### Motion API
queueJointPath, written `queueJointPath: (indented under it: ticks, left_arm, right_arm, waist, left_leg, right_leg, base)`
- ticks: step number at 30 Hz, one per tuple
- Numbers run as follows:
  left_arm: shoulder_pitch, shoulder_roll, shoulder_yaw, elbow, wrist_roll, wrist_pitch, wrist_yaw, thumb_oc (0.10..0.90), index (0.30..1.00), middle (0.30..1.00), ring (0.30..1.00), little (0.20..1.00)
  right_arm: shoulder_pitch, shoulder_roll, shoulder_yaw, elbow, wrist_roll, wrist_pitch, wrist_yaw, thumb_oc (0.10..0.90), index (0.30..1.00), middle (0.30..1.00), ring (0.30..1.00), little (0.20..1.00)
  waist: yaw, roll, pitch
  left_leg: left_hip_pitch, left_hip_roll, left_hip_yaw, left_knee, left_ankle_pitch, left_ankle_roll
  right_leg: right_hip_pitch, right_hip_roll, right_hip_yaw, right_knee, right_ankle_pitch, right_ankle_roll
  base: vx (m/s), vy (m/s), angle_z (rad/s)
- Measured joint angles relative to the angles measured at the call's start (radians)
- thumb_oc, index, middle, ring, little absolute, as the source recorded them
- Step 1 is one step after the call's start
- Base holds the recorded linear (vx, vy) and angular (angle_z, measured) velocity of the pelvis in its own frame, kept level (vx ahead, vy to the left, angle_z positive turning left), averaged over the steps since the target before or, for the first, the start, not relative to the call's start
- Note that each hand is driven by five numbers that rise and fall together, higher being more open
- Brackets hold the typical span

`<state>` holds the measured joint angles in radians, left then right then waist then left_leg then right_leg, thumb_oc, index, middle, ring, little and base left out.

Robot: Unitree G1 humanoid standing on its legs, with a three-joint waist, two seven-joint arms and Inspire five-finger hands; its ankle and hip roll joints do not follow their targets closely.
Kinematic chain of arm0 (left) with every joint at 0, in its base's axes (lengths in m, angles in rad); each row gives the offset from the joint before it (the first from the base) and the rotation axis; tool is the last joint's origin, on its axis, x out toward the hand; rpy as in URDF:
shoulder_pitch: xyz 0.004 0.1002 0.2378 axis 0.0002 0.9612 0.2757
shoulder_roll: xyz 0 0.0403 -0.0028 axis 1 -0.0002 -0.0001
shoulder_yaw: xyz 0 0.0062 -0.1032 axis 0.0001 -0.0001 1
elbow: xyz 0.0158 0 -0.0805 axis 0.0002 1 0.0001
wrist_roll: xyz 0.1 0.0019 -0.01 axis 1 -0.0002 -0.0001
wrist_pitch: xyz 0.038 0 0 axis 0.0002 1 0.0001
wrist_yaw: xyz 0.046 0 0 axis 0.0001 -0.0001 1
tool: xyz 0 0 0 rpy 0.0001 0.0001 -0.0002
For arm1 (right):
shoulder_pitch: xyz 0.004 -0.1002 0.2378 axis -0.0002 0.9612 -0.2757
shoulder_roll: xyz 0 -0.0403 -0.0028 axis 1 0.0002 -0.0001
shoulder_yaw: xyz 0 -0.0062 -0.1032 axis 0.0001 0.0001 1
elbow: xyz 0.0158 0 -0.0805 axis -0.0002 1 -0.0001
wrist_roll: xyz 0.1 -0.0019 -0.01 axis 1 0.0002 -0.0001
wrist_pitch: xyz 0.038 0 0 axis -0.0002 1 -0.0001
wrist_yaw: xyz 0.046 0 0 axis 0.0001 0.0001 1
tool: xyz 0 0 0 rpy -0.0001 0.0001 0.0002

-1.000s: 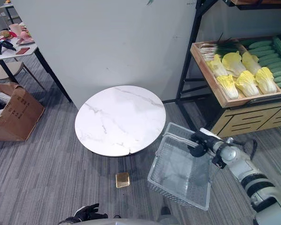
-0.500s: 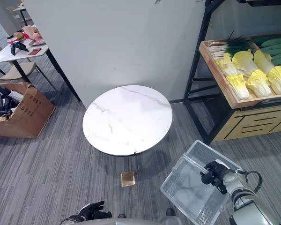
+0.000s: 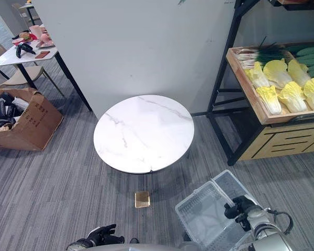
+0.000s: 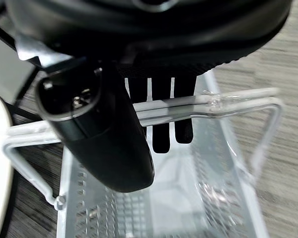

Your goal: Get the vegetables into the basket

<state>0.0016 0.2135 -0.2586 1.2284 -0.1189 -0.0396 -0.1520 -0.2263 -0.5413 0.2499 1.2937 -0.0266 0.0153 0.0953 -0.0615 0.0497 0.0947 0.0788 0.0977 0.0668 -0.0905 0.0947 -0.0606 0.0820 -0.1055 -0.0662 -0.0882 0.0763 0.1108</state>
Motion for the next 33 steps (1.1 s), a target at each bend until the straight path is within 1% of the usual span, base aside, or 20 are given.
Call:
queueJointPath:
  ticks: [3, 11, 15, 18, 20, 21, 23, 24, 25, 27, 28, 29, 30, 31, 32, 33]
  left_arm:
    - [0.001, 0.0, 0.017, 0.003, 0.001, 0.001, 0.001, 0.9, 1.0, 1.0, 1.0, 1.0]
    - [-0.004, 0.011, 0.034, 0.019, 0.001, 0.007, 0.016, 0.9, 1.0, 1.0, 1.0, 1.0]
    - [-0.012, 0.012, 0.034, 0.022, 0.001, 0.011, 0.021, 0.9, 1.0, 1.0, 1.0, 1.0]
    - [-0.022, 0.011, 0.034, 0.023, 0.001, 0.013, 0.022, 0.9, 1.0, 1.0, 1.0, 1.0]
    - [-0.023, 0.012, 0.031, 0.023, 0.001, 0.013, 0.022, 0.9, 1.0, 1.0, 1.0, 1.0]
    - [-0.023, 0.014, 0.032, 0.025, 0.001, 0.013, 0.022, 0.9, 1.0, 1.0, 1.0, 1.0]
    - [-0.033, 0.017, 0.028, 0.025, 0.002, 0.014, 0.024, 0.9, 1.0, 1.0, 1.0, 1.0]
    - [-0.038, 0.025, 0.027, 0.026, 0.002, 0.013, 0.024, 0.9, 1.0, 1.0, 1.0, 1.0]
    - [-0.043, 0.03, 0.025, 0.027, 0.002, 0.013, 0.025, 0.9, 1.0, 1.0, 1.0, 1.0]
    - [-0.051, 0.041, 0.024, 0.027, 0.003, 0.013, 0.025, 0.9, 1.0, 1.0, 1.0, 1.0]
    - [-0.061, 0.044, 0.023, 0.027, 0.003, 0.014, 0.026, 0.9, 1.0, 1.0, 1.0, 1.0]
    - [-0.072, 0.049, 0.021, 0.026, 0.003, 0.012, 0.034, 0.9, 1.0, 1.0, 1.0, 1.0]
    - [-0.08, 0.052, 0.021, 0.027, 0.003, 0.013, 0.037, 0.9, 1.0, 1.0, 1.0, 1.0]
    - [-0.094, 0.054, 0.02, 0.035, 0.011, 0.016, 0.043, 0.9, 1.0, 1.0, 1.0, 1.0]
    - [-0.092, 0.05, 0.017, 0.035, 0.021, 0.013, 0.045, 0.9, 1.0, 1.0, 1.0, 1.0]
    - [-0.094, 0.048, 0.017, 0.035, 0.022, 0.01, 0.045, 0.9, 1.0, 1.0, 1.0, 1.0]
  right_arm:
    - [0.003, 0.003, 0.0, -0.001, 0.005, 0.0, -0.001, 0.4, 0.3, 0.3, 0.3, 0.3]
    - [0.003, 0.018, 0.0, -0.011, 0.007, 0.001, -0.004, 0.4, 0.3, 0.3, 0.3, 0.3]
    - [0.005, 0.032, -0.005, -0.011, 0.008, 0.002, -0.006, 0.4, 0.3, 0.3, 0.3, 0.3]
    - [0.005, 0.039, -0.009, -0.018, 0.031, 0.002, -0.007, 0.4, 0.3, 0.3, 0.3, 0.3]
    - [0.003, 0.039, -0.009, -0.039, 0.034, 0.002, -0.008, 0.4, 0.3, 0.3, 0.3, 0.3]
    - [0.004, 0.041, -0.009, -0.046, 0.035, 0.002, -0.007, 0.4, 0.3, 0.3, 0.3, 0.3]
    - [0.004, 0.048, -0.009, -0.049, 0.035, 0.002, -0.011, 0.4, 0.3, 0.3, 0.3, 0.3]
    - [0.001, 0.064, -0.01, -0.074, 0.035, 0.0, -0.017, 0.4, 0.3, 0.3, 0.3, 0.3]
    - [0.0, 0.074, -0.01, -0.085, 0.035, -0.001, -0.019, 0.4, 0.3, 0.3, 0.3, 0.3]
    - [-0.001, 0.097, -0.01, -0.092, 0.035, -0.002, -0.017, 0.4, 0.3, 0.3, 0.3, 0.3]
    - [0.003, 0.104, -0.011, -0.094, 0.035, -0.004, -0.019, 0.4, 0.3, 0.3, 0.3, 0.3]
    - [-0.004, 0.128, -0.025, -0.099, 0.036, -0.008, -0.027, 0.4, 0.3, 0.3, 0.3, 0.3]
    - [-0.008, 0.137, -0.026, -0.108, 0.036, -0.009, -0.028, 0.4, 0.3, 0.3, 0.3, 0.3]
    - [0.009, 0.157, -0.03, -0.112, 0.044, -0.01, -0.03, 0.4, 0.3, 0.3, 0.3, 0.3]
    - [0.012, 0.161, -0.031, -0.1, 0.045, -0.001, -0.028, 0.4, 0.3, 0.3, 0.3, 0.3]
    - [0.012, 0.16, -0.03, -0.096, 0.045, 0.007, -0.025, 0.4, 0.3, 0.3, 0.3, 0.3]
  waist:
    - [-0.001, -0.007, -0.002]
    - [-0.009, -0.039, -0.016]
    - [-0.011, -0.047, -0.015]
    - [-0.009, -0.052, -0.012]
    - [-0.008, -0.057, -0.01]
    - [-0.013, -0.06, -0.008]
    - [-0.034, -0.076, 0.002]
    - [-0.038, -0.092, 0.011]
    - [-0.042, -0.102, 0.018]
    - [-0.042, -0.116, 0.027]
    - [-0.047, -0.131, 0.037]
    - [-0.048, -0.133, 0.054]
    - [-0.048, -0.137, 0.065]
    - [-0.064, -0.142, 0.09]
    - [-0.058, -0.137, 0.094]
    - [-0.053, -0.138, 0.092]
  left_leg:
    - [0.0, 0.0, 0.001, 0.0, 0.0, 0.0]
    - [0.001, -0.003, 0.015, 0.0, -0.003, 0.0]
    - [0.002, -0.007, 0.025, 0.0, -0.005, 0.001]
    - [0.002, -0.014, 0.049, 0.0, -0.008, 0.005]
    - [0.001, -0.024, 0.079, -0.004, -0.016, 0.017]
    - [0.001, -0.031, 0.084, -0.004, -0.017, 0.019]
    - [0.003, -0.045, 0.097, 0.0, -0.021, 0.024]
    - [0.005, -0.055, 0.131, -0.005, -0.025, 0.031]
    - [0.006, -0.06, 0.148, -0.005, -0.029, 0.038]
    - [0.013, -0.065, 0.188, -0.005, -0.036, 0.049]
    - [0.015, -0.074, 0.198, -0.005, -0.039, 0.054]
    - [0.012, -0.069, 0.221, -0.006, -0.04, 0.059]
    - [0.008, -0.066, 0.24, -0.006, -0.04, 0.066]
    - [0.005, -0.066, 0.265, -0.007, -0.033, 0.087]
    - [0.007, -0.064, 0.289, -0.006, -0.035, 0.092]
    - [0.008, -0.058, 0.309, -0.006, -0.037, 0.094]
  right_leg:
    - [-0.001, 0.0, 0.001, 0.0, -0.001, 0.001]
    - [-0.008, -0.001, 0.014, 0.001, 0.003, -0.005]
    - [-0.014, -0.004, 0.024, 0.002, 0.009, -0.003]
    - [-0.03, -0.011, 0.049, 0.002, 0.017, 0.002]
    - [-0.048, -0.021, 0.078, 0.006, 0.024, 0.011]
    - [-0.049, -0.027, 0.085, 0.003, 0.028, 0.014]
    - [-0.06, -0.038, 0.098, 0.008, 0.035, 0.021]
    - [-0.084, -0.045, 0.135, 0.024, 0.042, 0.03]
    - [-0.099, -0.047, 0.151, 0.036, 0.048, 0.038]
    - [-0.118, -0.054, 0.163, 0.042, 0.065, 0.051]
    - [-0.126, -0.055, 0.163, 0.044, 0.078, 0.051]
    - [-0.163, -0.044, 0.146, 0.056, 0.125, 0.059]
    - [-0.181, -0.043, 0.129, 0.053, 0.156, 0.069]
    - [-0.191, -0.06, 0.032, 0.034, 0.159, 0.088]
    - [-0.199, -0.069, -0.032, 0.045, 0.134, 0.079]
    - [-0.211, -0.071, -0.05, 0.059, 0.129, 0.079]
  base:
    - [0.0, 0.0, 0.0]
    - [0.0, 0.029, -0.05]
    - [-0.02, 0.072, -0.08]
    - [-0.04, 0.108, -0.24]
    - [-0.04, 0.095, -0.35]
    - [-0.05, 0.117, -0.23]
    - [-0.05, 0.112, -0.28]
    - [-0.05, 0.1, -0.58]
    - [-0.06, 0.071, -0.77]
    - [-0.07, 0.038, -0.52]
    - [-0.06, 0.03, -0.65]
    - [-0.03, 0.027, -0.76]
    - [-0.02, 0.01, -0.87]
    - [-0.01, 0.011, -0.66]
    - [-0.02, -0.01, -0.67]
    - [-0.01, -0.004, -0.66]
